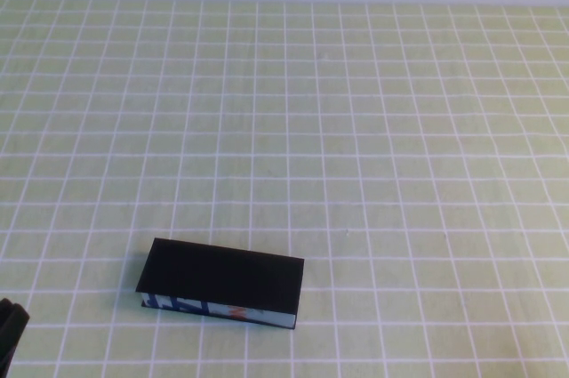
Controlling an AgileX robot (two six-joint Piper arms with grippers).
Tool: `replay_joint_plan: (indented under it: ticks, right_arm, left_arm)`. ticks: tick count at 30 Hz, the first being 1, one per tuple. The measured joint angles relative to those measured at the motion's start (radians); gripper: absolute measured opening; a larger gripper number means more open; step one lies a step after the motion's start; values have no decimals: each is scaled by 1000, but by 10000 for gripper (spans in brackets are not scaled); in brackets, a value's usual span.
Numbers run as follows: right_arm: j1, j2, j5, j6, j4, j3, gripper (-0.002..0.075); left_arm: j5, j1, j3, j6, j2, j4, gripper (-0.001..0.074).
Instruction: Return glasses to glasses case
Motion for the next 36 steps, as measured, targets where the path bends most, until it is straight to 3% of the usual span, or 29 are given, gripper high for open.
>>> replay_joint_plan:
  ticks: [19,22,27,32,36]
  right_arm:
    - [0,0,0,0,2,0,-11]
    - [0,0,0,0,2,0,-11]
    - [0,0,0,0,2,0,-11]
    - [0,0,0,0,2,0,-11]
    - [0,0,0,0,6,0,-11]
  left_arm:
    - [-10,0,0,0,0,38,-4]
    - [-24,9,0,-125,0,251,-4]
    - [-32,124,-18,-602,0,724,-4]
    - [-40,229,-5,-788,0,904,-4]
    - [18,240,0,-828,0,934,-4]
